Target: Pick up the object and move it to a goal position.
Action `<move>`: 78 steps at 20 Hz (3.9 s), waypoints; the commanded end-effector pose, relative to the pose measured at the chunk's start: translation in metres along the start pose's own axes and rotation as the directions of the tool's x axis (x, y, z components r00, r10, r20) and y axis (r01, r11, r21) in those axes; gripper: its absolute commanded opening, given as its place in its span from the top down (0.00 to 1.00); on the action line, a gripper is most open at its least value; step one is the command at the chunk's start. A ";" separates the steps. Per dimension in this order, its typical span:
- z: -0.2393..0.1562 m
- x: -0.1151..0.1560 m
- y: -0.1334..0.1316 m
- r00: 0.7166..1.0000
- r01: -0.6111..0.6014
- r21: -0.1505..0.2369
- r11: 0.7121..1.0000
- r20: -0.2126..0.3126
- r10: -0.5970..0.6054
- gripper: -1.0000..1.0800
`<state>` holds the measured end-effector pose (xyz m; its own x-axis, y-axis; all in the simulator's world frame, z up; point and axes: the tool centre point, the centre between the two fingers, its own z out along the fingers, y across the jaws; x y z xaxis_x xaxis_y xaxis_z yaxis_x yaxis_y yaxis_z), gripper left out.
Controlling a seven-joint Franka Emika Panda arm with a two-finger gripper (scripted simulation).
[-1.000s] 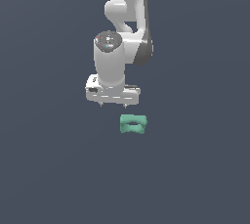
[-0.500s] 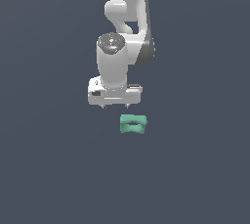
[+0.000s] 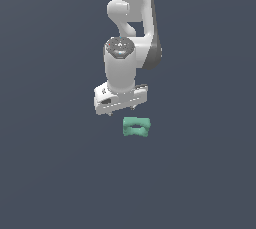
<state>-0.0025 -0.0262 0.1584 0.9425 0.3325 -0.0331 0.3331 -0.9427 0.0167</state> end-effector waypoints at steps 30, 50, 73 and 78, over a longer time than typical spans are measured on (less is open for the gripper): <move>0.010 0.039 -0.041 0.587 0.809 -0.013 0.587 -0.023 -0.809 0.04; 0.012 0.048 -0.051 0.400 0.916 -0.023 0.401 -0.028 -0.916 0.04; 0.060 0.049 -0.052 0.396 0.918 -0.024 0.396 -0.029 -0.918 1.00; 0.059 0.049 -0.051 0.396 0.918 -0.024 0.396 -0.029 -0.918 1.00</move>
<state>0.0250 0.0378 0.0960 0.0675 0.9977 0.0005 0.9977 -0.0675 -0.0006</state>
